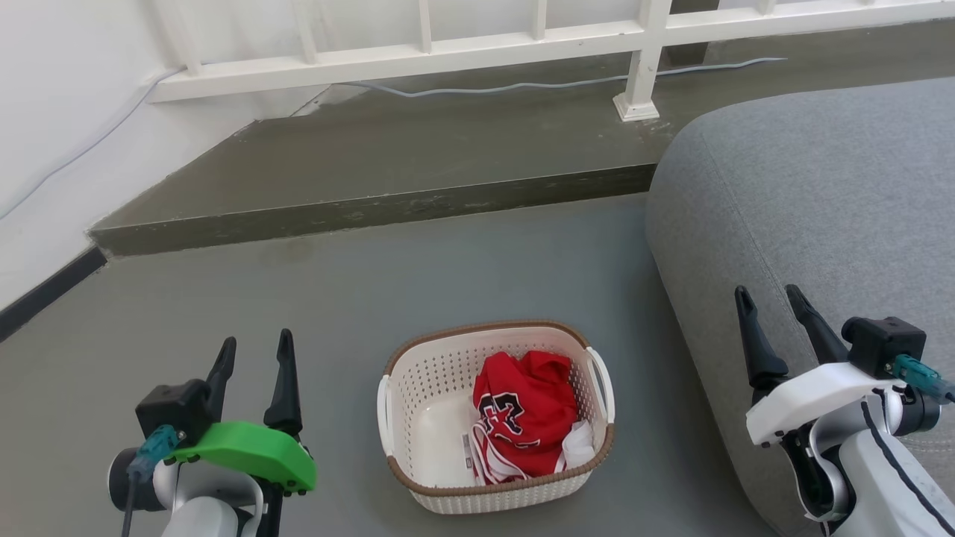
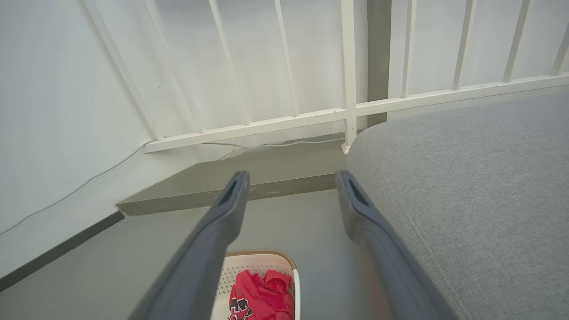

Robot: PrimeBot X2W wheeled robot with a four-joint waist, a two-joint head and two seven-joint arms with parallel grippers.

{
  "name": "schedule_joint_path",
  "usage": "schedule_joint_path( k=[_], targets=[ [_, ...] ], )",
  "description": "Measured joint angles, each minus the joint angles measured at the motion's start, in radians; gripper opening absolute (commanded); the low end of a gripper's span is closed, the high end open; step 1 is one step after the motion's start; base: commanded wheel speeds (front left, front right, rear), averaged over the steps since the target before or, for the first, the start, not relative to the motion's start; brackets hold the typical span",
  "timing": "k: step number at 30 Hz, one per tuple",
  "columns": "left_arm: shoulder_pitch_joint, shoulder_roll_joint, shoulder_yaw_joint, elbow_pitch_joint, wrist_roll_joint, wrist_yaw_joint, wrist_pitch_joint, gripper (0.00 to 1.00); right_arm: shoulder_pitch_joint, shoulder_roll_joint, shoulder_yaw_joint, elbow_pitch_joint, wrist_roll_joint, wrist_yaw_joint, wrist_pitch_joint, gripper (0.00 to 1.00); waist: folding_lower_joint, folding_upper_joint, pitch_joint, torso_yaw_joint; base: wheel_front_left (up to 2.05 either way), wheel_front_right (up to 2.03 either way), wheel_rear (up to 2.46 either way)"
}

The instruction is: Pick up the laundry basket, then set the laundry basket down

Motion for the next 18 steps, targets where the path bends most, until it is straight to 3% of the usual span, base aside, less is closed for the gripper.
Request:
schedule_joint_path(
  k=[12, 18],
  targets=[
    [0.000, -0.003, -0.022, 0.012, 0.133, 0.021, -0.036, 1.00, -0.012, -0.005, 0.024, 0.005, -0.142, 0.000, -0.036, 1.00, 0.0000, 0.0000, -0.002, -0.003, 0.00, 0.00, 0.00],
    [0.000, -0.008, -0.021, 0.017, 0.140, 0.022, -0.036, 1.00, -0.012, -0.002, 0.020, 0.013, -0.148, 0.000, -0.039, 1.00, 0.0000, 0.0000, -0.002, -0.002, 0.00, 0.00, 0.00]
  ],
)
